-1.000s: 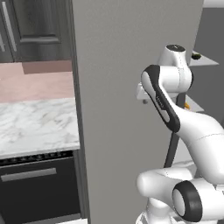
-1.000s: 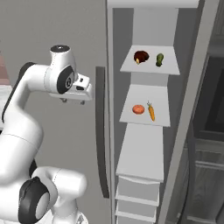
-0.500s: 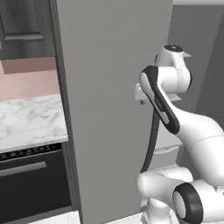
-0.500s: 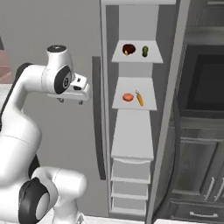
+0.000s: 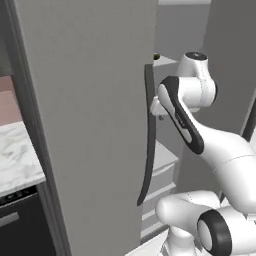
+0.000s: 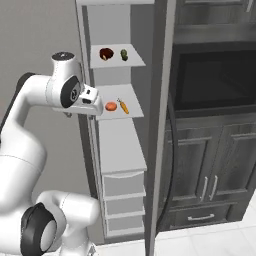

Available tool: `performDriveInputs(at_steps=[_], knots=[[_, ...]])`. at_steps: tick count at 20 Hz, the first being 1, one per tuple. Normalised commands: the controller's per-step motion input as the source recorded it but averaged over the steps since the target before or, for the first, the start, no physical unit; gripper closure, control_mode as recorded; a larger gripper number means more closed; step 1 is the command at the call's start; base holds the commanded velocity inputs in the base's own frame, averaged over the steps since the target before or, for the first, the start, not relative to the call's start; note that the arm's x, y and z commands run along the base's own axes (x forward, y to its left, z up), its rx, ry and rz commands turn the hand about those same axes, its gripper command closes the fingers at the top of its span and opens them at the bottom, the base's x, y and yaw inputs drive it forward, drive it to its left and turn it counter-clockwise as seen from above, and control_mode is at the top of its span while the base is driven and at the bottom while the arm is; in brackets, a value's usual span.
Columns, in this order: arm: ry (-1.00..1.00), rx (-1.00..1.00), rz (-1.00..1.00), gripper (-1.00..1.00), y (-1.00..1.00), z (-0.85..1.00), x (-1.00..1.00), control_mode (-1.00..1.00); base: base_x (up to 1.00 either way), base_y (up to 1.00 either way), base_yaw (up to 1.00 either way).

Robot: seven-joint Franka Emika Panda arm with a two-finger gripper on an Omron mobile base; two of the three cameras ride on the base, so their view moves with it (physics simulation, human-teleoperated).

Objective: Take the squash and carrot from the second highest rack and move them to the highest rack where the steak and squash are located, to maximize freezer space. Close the freezer door after rearranging.

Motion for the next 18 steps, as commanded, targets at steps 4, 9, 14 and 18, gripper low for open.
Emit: performDriveInputs(at_steps=[4,9,14,18], knots=[[0.00,0.00,0.00,-1.00,0.00,0.00,0.00,1.00,0.22,-0.13,-0.17],[0.00,0.00,0.00,-1.00,0.00,0.00,0.00,1.00,0.27,-0.25,-0.09],[0.00,0.00,0.00,-1.00,0.00,0.00,0.00,1.00,0.46,-0.13,-0.03],[0.00,0.00,0.00,-1.00,0.00,0.00,0.00,1.00,0.52,-0.09,0.00]])
